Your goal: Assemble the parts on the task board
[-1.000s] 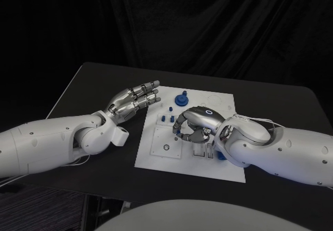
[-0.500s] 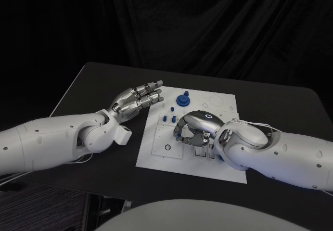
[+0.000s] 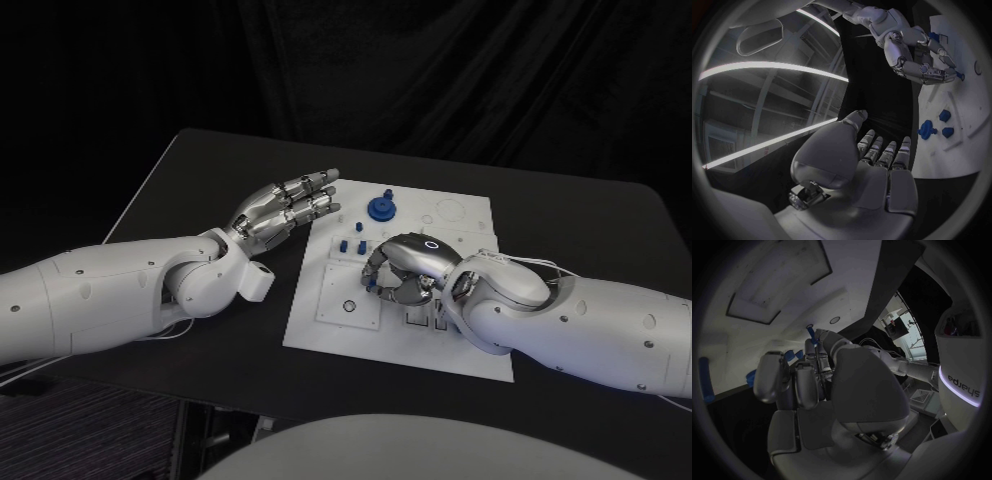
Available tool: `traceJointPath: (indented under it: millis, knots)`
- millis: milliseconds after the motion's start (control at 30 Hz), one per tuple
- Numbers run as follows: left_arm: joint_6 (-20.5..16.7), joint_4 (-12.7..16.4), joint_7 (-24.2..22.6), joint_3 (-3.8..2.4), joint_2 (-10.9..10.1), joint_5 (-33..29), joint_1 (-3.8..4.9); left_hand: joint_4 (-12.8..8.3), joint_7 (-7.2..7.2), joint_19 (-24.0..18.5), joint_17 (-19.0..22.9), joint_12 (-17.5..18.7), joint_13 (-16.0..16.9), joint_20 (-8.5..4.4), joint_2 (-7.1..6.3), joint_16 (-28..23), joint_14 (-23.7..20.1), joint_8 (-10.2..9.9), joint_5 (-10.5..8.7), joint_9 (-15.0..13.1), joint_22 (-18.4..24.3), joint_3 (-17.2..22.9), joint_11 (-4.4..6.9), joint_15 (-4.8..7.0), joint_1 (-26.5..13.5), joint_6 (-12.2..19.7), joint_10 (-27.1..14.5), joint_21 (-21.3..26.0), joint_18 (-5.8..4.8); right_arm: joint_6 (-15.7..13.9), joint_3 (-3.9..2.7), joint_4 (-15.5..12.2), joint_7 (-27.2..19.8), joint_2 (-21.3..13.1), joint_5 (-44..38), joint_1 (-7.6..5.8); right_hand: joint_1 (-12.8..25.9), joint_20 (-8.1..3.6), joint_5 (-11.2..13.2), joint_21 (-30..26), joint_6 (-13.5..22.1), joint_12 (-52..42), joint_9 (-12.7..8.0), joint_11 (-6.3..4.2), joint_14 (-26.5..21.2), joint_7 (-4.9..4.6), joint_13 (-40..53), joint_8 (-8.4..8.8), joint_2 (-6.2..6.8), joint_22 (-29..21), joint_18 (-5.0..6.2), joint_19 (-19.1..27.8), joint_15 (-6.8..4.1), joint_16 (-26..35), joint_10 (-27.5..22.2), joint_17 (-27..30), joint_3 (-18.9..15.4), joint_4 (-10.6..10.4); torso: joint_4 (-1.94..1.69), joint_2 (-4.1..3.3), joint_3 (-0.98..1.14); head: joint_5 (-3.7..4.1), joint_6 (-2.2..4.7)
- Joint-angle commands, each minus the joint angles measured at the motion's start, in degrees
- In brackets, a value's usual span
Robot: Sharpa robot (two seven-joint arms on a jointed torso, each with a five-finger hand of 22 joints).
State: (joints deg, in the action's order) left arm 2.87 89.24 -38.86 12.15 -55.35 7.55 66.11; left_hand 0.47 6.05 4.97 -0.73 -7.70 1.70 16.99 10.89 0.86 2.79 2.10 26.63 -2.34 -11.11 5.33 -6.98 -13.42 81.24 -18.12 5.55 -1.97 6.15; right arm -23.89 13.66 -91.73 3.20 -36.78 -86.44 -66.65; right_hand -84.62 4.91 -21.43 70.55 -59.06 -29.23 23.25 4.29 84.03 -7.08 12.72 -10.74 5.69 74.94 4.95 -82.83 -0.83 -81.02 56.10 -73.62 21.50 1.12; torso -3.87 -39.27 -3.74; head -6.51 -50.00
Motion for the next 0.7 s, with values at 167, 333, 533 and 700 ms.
traceJointPath:
  millis: [167, 333, 533, 700]
  knots:
    - [1.0, 0.0, -4.8, -0.04, 0.1, -0.1, -0.42, 0.3, 0.44, 0.4, -0.1, -0.2, 0.0, -0.12, 0.07, 0.3, 0.5, 0.3, -0.18, 0.0, -0.1, 0.2, 0.16, -0.1, -0.6, 0.0, 0.0, -0.3, -0.51, -0.2, -0.02, 0.7, -0.9, 0.6, -0.6, 0.58, -0.5, -0.04, 0.8, 0.1, 0.2, 0.1, 0.2, -0.85, 1.5, -0.18, 0.1, 0.26, -0.25, 9.4, -0.71, -0.3, -0.18, -0.2, 1.4, 0.0, -0.1, 0.3, -0.06, -0.06, -0.04, 0.05, 0.0]
    - [1.1, 0.0, -4.7, -0.04, 0.0, -0.1, -0.59, 0.3, 0.44, 0.4, -0.1, -0.2, 0.0, -0.12, 0.07, 0.3, 0.5, 0.3, -0.18, 0.0, -0.1, 0.2, 0.16, -0.1, -0.6, 0.0, 0.0, -0.3, -0.51, -0.3, -0.02, 1.0, -1.0, 0.9, -0.6, 0.7, -0.6, -0.03, 1.1, 0.1, 0.2, 0.1, 0.3, -0.85, 1.5, -0.18, 0.1, 0.27, -0.28, 9.4, -0.7, -0.3, -0.17, -0.2, 1.4, -0.1, -0.1, 0.3, -0.07, -0.03, -0.02, 0.03, 0.0]
    - [1.1, 0.0, -4.6, -0.04, 0.0, -0.1, -0.72, 0.3, 0.57, 0.4, -0.1, -0.2, 0.0, -0.11, 0.07, 0.3, 0.6, 0.3, -0.14, 0.0, -0.2, 0.3, 0.21, -0.14, -0.5, -0.1, 0.0, -0.3, -0.51, 0.0, -0.03, 1.5, -0.7, 1.2, -0.7, 0.76, -0.7, -0.01, 1.7, 0.0, 0.2, 0.2, 0.4, -0.83, 1.5, -0.2, 0.1, 0.36, -0.36, 9.4, -0.69, -0.3, -0.15, -0.1, 1.4, 0.1, -0.1, 0.4, 0.02, -0.05, 0.02, 0.06, 0.0]
    - [1.3, 0.0, -4.5, -0.04, 0.0, -0.1, -0.79, 0.2, 0.84, 0.5, -0.1, -0.2, 0.0, -0.11, 0.09, 0.3, 0.6, 0.4, -0.04, 0.0, -0.2, 0.5, 0.32, -0.19, -0.5, -0.2, -0.1, -0.3, -0.52, 0.3, -0.03, 1.8, -0.5, 1.4, -0.7, 0.84, -0.9, 0.01, 2.2, -0.1, 0.3, 0.3, 0.4, -0.81, 1.4, -0.22, 0.2, 0.44, -0.43, 9.4, -0.67, -0.2, -0.12, 0.0, 1.4, 0.2, -0.1, 0.4, -0.03, -0.07, 0.05, 0.18, 0.0]
